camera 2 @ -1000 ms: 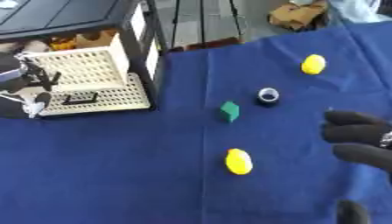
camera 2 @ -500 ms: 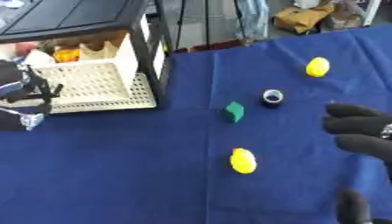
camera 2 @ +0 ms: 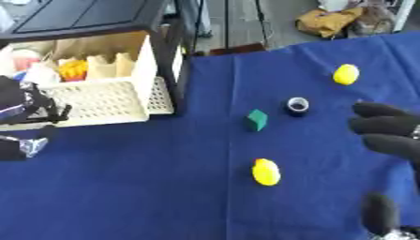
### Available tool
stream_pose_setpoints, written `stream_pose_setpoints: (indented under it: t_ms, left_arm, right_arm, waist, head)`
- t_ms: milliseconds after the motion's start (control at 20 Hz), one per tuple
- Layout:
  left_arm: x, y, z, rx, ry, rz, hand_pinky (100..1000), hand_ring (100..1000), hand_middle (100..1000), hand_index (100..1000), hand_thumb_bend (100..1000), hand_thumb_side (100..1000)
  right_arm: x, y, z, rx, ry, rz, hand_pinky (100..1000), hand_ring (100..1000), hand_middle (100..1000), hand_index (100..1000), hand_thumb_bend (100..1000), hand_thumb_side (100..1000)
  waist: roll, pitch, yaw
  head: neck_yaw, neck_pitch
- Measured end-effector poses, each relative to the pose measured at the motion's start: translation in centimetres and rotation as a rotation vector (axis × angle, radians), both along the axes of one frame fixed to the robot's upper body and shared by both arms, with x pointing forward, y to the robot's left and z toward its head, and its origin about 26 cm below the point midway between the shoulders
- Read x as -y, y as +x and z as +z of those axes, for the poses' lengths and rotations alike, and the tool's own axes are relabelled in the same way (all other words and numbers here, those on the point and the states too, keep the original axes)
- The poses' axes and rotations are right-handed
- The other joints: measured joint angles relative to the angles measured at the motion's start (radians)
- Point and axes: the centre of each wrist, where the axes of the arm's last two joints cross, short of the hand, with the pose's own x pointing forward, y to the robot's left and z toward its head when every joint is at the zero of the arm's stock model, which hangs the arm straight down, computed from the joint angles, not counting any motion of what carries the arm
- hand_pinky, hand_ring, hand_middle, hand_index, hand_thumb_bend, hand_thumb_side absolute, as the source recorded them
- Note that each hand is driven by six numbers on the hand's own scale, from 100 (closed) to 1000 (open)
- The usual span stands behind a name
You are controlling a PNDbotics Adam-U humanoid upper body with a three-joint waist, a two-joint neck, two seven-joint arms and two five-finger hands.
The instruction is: Pick up objects from table and place into drawer.
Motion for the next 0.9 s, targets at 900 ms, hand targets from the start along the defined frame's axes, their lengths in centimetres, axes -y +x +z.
stream_pose_setpoints:
  t_ms: [900]
  left_arm:
    - [-0.18,-0.32,-0.04,-0.032,-0.036,-0.042,100,117,164,948,100,232]
  right_arm:
    - [0.03,0.0,0.0,-0.008,0.014,-0.001,736,869,756,837,100,501]
  waist:
    - [-0.004,-0.004,0.004]
  head:
    - [-0.006,0.0]
